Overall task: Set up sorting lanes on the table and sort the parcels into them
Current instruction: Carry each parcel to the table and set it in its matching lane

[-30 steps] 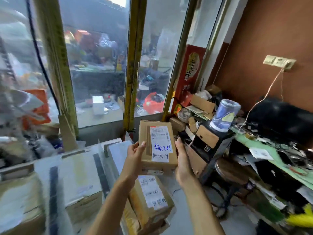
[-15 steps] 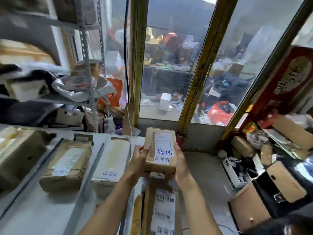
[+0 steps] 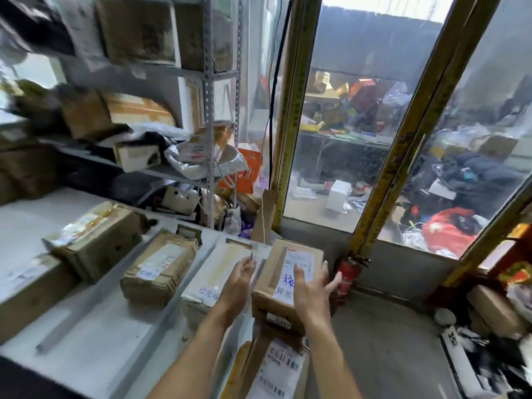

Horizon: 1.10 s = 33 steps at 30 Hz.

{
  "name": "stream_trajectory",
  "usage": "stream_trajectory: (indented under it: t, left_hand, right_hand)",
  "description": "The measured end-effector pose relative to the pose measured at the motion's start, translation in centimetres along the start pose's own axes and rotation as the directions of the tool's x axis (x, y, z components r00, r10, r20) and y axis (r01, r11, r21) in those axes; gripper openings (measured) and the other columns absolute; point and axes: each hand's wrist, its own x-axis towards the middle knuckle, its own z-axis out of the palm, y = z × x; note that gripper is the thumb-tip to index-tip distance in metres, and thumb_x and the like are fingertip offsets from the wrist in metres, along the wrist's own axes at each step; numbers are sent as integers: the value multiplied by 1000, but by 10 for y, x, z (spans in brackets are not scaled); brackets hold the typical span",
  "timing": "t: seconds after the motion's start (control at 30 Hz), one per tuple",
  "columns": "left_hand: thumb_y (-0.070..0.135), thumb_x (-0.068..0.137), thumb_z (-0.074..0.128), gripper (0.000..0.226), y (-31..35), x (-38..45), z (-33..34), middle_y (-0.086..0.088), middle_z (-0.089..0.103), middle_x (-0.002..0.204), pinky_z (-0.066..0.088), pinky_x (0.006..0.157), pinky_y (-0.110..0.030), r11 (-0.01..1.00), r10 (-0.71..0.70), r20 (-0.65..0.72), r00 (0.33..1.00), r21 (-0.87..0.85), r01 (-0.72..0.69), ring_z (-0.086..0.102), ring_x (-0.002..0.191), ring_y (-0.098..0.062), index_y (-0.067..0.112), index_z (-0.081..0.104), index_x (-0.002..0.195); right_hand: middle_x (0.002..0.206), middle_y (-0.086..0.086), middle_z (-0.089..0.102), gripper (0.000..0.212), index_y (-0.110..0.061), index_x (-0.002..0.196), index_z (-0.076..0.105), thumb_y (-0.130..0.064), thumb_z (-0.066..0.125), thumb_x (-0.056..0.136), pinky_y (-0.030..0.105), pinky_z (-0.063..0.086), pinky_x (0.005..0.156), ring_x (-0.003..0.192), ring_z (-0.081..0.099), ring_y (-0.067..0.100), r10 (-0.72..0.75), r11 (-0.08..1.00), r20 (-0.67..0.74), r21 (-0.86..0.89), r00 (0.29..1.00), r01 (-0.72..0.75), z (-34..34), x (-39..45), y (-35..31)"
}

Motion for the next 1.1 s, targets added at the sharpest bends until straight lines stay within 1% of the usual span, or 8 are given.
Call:
stream_trajectory:
  t: [0.07,0.13,0.23,0.33,0.47,0.73,0.87,1.1]
  left_hand:
    - [59,101,37,57,12,-11,-25,10,42,148,30,110,-33,997,76,-88,993,14,-75,39,135,-10,32,37,151]
    - [72,95,32,63,20,-23,-63,11,39,153,29,111,-35,984,173,-160,972,70,-163,37,136,-8,42,35,150]
    - [91,81,24,73,20,-36,-133,12,34,159,26,119,-51,945,298,-315,901,227,-234,32,145,-15,56,36,144]
    - [85,81,14,82,21,-56,-213,12,22,162,7,123,-48,873,384,-478,790,468,-141,14,150,-12,45,34,150]
    - [79,82,20,80,6,-96,-334,16,4,165,-1,122,-42,838,404,-618,674,546,-1,-2,152,-8,43,30,153]
    - [83,79,18,81,-34,-173,-560,21,0,165,-4,120,-48,861,347,-802,486,478,175,-7,151,-2,49,24,152]
    - [82,77,19,75,-35,-192,-630,18,4,165,-5,121,-47,893,314,-849,424,416,172,-6,151,-2,54,23,146]
    - [81,71,22,90,-48,-188,-743,11,8,166,2,123,-48,942,235,-924,301,293,165,1,152,-8,42,28,153]
  right_hand:
    - [164,-4,-33,83,-32,163,-3,-63,42,101,53,29,118,155,13,34,-117,984,5,-138,993,116,15,-5,-17]
    - [163,-3,-35,82,-33,162,-6,-65,38,101,53,10,125,156,-11,29,-225,931,64,-280,972,234,42,-14,-38]
    - [164,-1,-34,84,-39,159,-15,-71,34,98,55,0,126,155,-17,31,-357,833,205,-372,911,410,95,-38,-71]
    - [160,-2,-40,87,-37,160,-16,-73,32,97,55,-3,126,154,-26,29,-424,747,334,-396,842,534,168,-69,-103]
    - [161,-3,-40,88,-33,161,-12,-74,32,97,46,-13,123,150,-35,24,-472,706,479,-297,740,643,277,-130,-149]
    - [167,7,-29,86,-32,162,-13,-74,27,98,52,-18,122,152,-30,32,-442,570,682,-288,582,770,481,-257,-218]
    - [164,6,-36,86,-34,159,-21,-75,21,97,52,-22,119,150,-36,31,-422,519,710,-321,563,793,555,-297,-246]
    - [164,7,-35,86,-35,158,-22,-78,17,95,53,-19,120,151,-31,32,-417,451,739,-338,530,826,683,-325,-290]
